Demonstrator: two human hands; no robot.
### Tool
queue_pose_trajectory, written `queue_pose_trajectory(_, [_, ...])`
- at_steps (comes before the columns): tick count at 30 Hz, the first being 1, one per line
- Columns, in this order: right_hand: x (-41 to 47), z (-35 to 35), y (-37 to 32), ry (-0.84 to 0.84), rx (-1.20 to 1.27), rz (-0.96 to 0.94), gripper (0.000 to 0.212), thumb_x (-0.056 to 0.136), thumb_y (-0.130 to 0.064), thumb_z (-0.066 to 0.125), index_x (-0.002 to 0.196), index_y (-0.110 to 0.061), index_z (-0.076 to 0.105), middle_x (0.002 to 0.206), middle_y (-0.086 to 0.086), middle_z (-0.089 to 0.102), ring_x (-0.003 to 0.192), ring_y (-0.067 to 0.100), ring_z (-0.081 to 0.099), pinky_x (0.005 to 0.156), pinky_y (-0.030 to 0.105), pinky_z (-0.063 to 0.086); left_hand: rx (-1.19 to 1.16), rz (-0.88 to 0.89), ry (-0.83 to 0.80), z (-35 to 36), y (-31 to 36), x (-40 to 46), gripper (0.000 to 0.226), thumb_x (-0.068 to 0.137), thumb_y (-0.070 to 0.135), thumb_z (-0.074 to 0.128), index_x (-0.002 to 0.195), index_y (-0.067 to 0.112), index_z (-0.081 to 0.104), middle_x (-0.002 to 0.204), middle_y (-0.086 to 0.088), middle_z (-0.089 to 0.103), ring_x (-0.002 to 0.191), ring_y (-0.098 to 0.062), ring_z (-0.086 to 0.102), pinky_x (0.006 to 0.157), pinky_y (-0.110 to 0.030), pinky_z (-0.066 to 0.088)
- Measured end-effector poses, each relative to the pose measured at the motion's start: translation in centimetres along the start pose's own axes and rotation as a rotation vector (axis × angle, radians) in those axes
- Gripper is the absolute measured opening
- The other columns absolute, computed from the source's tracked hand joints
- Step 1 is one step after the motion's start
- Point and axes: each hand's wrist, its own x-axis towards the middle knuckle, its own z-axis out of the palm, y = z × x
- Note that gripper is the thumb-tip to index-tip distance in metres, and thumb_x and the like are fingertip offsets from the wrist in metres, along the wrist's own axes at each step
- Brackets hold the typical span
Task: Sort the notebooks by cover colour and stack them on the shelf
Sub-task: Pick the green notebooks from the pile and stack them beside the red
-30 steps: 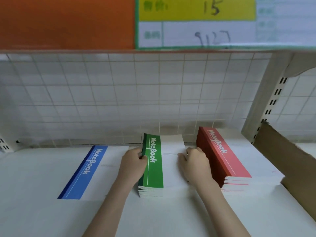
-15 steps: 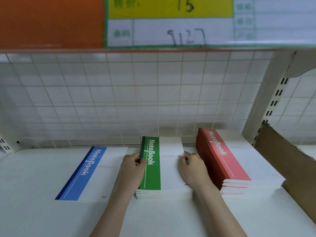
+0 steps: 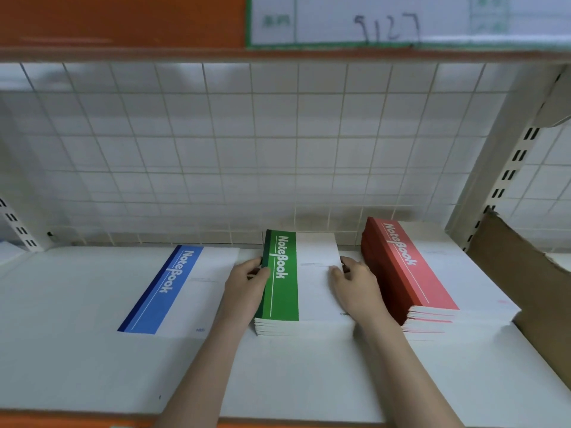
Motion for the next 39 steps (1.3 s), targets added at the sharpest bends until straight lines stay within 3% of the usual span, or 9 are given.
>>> queue_pose_trajectory(2, [0.0,-0.1,-0.1,-0.006,0.013,0.016,0.034,0.096,-0.026,0.048,0.121,-0.004,0.056,0.112,0.016,0.058,0.104,0.03,0.054,0.085,0.028,0.039,-0.04,-0.027,0.011,0.0,0.1,0.1,0.024,0.091,0.018,0.053,0.086,0.032,0.072,0.087,-0.002,0.074,0.079,-0.019,0.071,0.078,-0.04,0.056])
queue_pose_trajectory(5, [0.1,-0.3,-0.5,-0.018,0.003,0.039,0.046,0.096,-0.034,0.047,0.132,-0.006,0.049,0.124,0.015,0.056,0.115,0.027,0.051,0.091,0.027,0.036,-0.112,-0.076,0.047,0.1,0.3,0.3,0.02,0.093,0.022,0.056,0.109,0.015,0.066,0.101,-0.009,0.07,0.092,-0.024,0.068,0.089,-0.044,0.053])
queue_pose_trajectory(11, [0.3,-0.7,-1.5,-0.047,-0.149,0.055,0.056,0.096,-0.041,0.045,0.137,-0.004,0.039,0.136,0.017,0.043,0.123,0.032,0.045,0.098,0.035,0.037,-0.014,-0.055,0.047,-0.2,0.5,1.0,0.027,0.095,0.025,0.053,0.115,0.009,0.061,0.105,-0.008,0.068,0.094,-0.021,0.065,0.089,-0.04,0.052])
queue_pose_trajectory(15, [-0.7,-0.6,-3.1,0.072,-0.269,-0.099,0.058,0.094,-0.042,0.046,0.143,-0.01,0.034,0.142,0.015,0.038,0.129,0.033,0.035,0.105,0.042,0.033,0.137,0.03,0.022,-1.1,1.0,1.2,0.032,0.095,0.028,0.053,0.124,0.014,0.052,0.094,0.011,0.057,0.084,-0.001,0.055,0.067,-0.017,0.041])
queue_pose_trajectory(19, [-1.6,0.7,-5.9,0.093,-0.28,-0.276,0.048,0.094,-0.033,0.05,0.137,-0.012,0.044,0.141,0.011,0.041,0.127,0.029,0.04,0.105,0.038,0.035,0.265,0.067,0.017,-3.1,0.9,0.4,0.036,0.097,0.03,0.049,0.129,0.015,0.051,0.108,0.002,0.056,0.097,-0.012,0.056,0.082,-0.023,0.039])
queue_pose_trajectory(25, [-3.3,5.1,-10.3,-0.034,-0.256,-0.404,0.038,0.091,-0.02,0.053,0.127,-0.011,0.053,0.135,0.01,0.045,0.121,0.029,0.046,0.1,0.039,0.039,0.403,0.113,0.071,-9.1,-0.6,-1.2,0.033,0.096,0.032,0.051,0.125,0.017,0.055,0.111,0.003,0.057,0.089,-0.003,0.053,0.068,-0.01,0.037])
queue_pose_trajectory(30, [-4.7,10.1,-14.2,-0.174,-0.294,-0.477,0.04,0.093,-0.026,0.051,0.131,-0.012,0.051,0.136,0.008,0.044,0.122,0.027,0.048,0.105,0.037,0.034,0.496,0.14,0.173,-16.7,-1.9,-2.7,0.027,0.093,0.022,0.054,0.119,0.015,0.059,0.113,-0.005,0.056,0.089,-0.01,0.056,0.079,-0.022,0.044])
queue_pose_trajectory(35, [-8.0,15.7,-18.7,-0.337,-0.292,-0.534,0.041,0.096,-0.026,0.048,0.134,-0.013,0.045,0.139,0.007,0.041,0.12,0.027,0.048,0.104,0.039,0.035,0.586,0.126,0.2,-24.8,-3.5,-5.6,0.024,0.095,0.024,0.052,0.118,0.021,0.058,0.108,0.001,0.053,0.087,-0.001,0.052,0.071,-0.006,0.038])
queue_pose_trajectory(39, [-10.9,20.0,-22.3,-0.432,-0.302,-0.624,0.046,0.096,-0.027,0.048,0.139,-0.014,0.04,0.142,0.006,0.037,0.124,0.026,0.047,0.106,0.041,0.034,0.68,0.097,0.278,-31.1,-4.1,-7.9,0.026,0.095,0.024,0.052,0.12,0.018,0.057,0.11,-0.001,0.053,0.09,-0.009,0.054,0.074,-0.013,0.037])
